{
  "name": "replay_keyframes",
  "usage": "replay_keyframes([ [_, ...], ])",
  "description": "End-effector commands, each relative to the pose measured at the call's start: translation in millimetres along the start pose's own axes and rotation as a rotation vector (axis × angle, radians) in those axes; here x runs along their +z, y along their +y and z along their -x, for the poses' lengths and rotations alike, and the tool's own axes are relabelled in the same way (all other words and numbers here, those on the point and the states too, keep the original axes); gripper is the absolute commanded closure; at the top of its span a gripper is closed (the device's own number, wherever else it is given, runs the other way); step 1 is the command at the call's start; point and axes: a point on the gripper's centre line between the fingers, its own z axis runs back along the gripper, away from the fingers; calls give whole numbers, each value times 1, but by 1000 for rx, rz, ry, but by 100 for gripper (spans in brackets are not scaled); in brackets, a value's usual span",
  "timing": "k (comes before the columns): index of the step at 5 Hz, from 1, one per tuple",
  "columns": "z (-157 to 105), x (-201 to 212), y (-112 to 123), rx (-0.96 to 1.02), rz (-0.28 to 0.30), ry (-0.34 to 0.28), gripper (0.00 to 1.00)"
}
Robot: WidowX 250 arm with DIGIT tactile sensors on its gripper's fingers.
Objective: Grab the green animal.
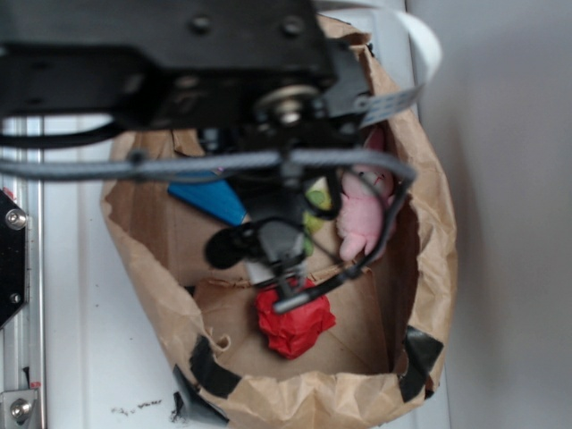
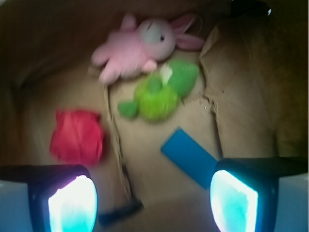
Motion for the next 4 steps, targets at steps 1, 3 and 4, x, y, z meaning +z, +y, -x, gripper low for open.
replay_keyframes([
  [1,-29,0,10,252,33,-66,0],
  [3,-29,0,10,252,33,-66,0],
  [4,-15,-11,11,201,10,-80,0],
])
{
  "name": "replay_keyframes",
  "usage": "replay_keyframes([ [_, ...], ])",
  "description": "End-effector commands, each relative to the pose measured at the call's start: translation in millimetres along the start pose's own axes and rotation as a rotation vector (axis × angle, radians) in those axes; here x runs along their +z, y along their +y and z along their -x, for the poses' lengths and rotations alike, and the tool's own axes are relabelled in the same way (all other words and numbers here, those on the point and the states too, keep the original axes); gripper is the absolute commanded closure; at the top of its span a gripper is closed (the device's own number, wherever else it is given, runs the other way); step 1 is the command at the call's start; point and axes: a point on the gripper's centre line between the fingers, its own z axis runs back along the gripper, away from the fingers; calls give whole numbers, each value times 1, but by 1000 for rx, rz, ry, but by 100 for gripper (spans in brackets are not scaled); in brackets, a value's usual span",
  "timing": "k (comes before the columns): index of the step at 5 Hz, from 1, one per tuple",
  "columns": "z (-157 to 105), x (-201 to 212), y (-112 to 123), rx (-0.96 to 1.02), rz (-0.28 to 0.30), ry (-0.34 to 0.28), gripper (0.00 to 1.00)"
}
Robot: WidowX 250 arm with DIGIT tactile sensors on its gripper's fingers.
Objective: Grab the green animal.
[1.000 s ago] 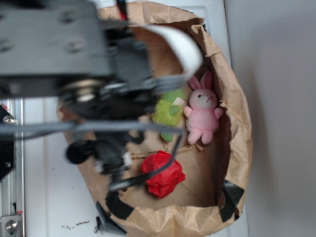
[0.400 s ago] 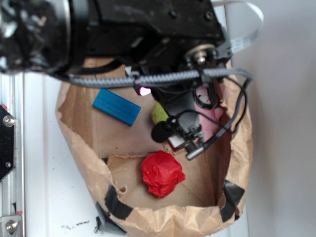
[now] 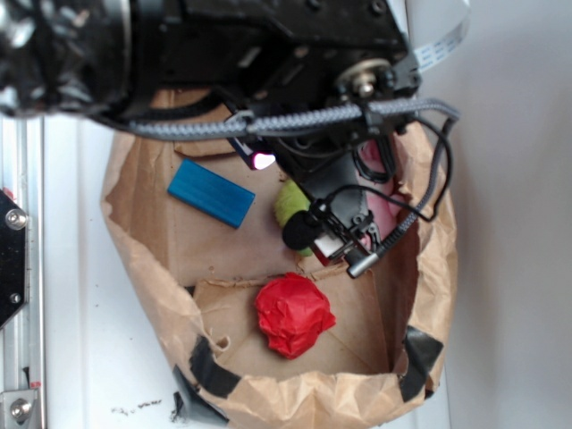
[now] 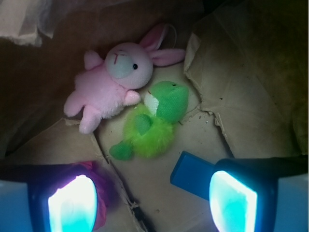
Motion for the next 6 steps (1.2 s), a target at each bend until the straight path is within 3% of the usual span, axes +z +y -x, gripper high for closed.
replay_keyframes([
  [1,-4,-22,1,-70,-37,-53,0],
  [3,-25,-43,-9,-34,-75,-83,0],
  [6,-17,-40,-22,-39,-64,-30,0],
])
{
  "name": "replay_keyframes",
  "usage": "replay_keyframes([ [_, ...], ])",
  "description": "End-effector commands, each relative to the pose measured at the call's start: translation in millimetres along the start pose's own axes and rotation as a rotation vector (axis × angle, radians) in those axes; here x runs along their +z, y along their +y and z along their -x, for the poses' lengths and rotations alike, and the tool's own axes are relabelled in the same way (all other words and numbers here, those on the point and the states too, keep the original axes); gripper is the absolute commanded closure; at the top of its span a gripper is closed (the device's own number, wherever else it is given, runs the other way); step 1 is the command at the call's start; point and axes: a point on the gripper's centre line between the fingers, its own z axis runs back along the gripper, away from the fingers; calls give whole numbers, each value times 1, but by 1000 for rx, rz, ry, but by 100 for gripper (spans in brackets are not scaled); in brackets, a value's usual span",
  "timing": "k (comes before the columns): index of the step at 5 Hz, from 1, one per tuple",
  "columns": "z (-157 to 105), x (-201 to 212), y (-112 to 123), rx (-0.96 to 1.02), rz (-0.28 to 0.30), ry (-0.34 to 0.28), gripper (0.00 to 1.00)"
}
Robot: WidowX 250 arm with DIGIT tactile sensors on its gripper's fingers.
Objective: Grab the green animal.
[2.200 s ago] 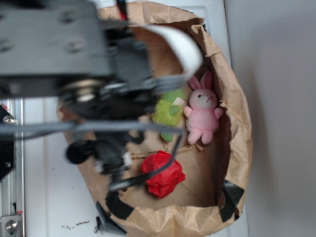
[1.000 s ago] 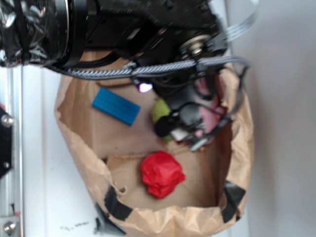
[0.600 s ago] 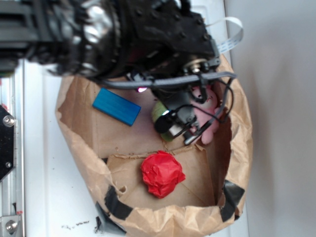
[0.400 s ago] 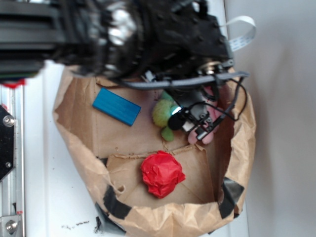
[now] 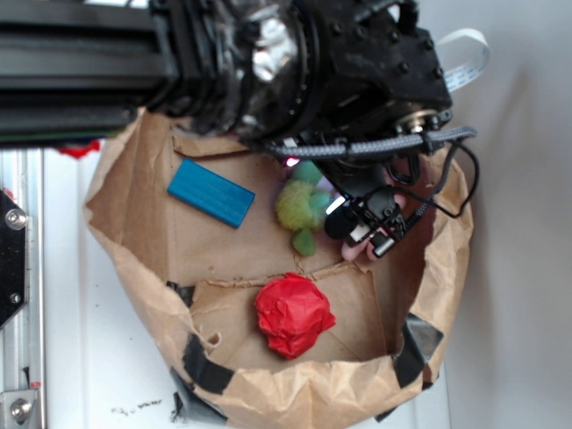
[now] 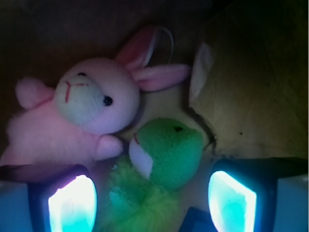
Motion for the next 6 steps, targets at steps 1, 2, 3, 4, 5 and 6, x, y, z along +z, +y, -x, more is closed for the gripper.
replay_keyframes([
  [1,15,7,-11,-76,19,-56,0],
  [2,19,3,-15,-81,26,-38,0],
  [3,24,-2,-19,-90,9,-29,0],
  [4,28,-11,-20,-103,-31,-29,0],
  [5,27,-13,-20,-101,-35,-33,90],
  [6,24,-16,-19,-84,-46,-56,100],
])
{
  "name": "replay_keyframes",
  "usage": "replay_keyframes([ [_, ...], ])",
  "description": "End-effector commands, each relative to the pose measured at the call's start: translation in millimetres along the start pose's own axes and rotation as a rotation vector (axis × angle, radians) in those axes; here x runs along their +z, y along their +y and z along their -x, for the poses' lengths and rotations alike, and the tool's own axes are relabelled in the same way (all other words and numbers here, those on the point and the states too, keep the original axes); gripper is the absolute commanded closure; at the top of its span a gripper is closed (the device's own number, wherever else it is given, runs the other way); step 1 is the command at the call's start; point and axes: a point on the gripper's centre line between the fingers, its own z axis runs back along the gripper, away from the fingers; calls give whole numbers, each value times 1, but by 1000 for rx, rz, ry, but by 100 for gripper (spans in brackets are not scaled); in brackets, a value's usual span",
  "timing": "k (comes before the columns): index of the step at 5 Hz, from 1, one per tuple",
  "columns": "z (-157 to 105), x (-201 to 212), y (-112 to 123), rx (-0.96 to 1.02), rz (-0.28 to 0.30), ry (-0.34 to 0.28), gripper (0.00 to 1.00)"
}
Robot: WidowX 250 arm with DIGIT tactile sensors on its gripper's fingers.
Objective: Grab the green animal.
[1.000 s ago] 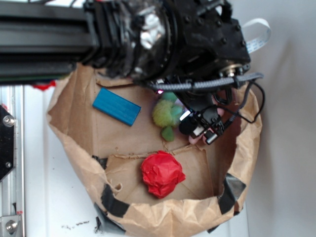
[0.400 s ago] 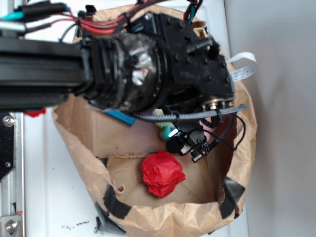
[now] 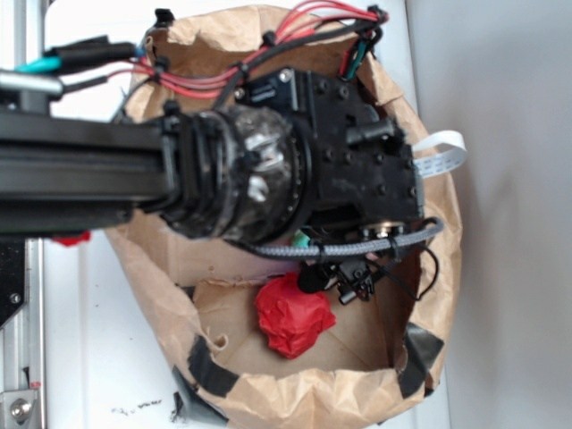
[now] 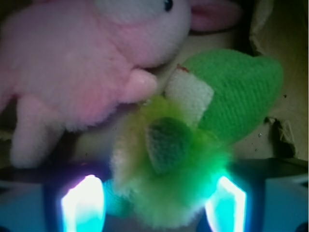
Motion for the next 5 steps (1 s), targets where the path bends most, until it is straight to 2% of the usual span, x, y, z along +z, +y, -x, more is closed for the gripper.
replay_keyframes([
  [1,-8,6,2,3,1,-63,100],
  [2,-10,6,4,6,-1,-75,100],
  [3,-8,18,9,-13,23,-73,100],
  [4,-5,49,19,-46,81,-50,100],
  [5,-6,69,28,-50,115,-33,100],
])
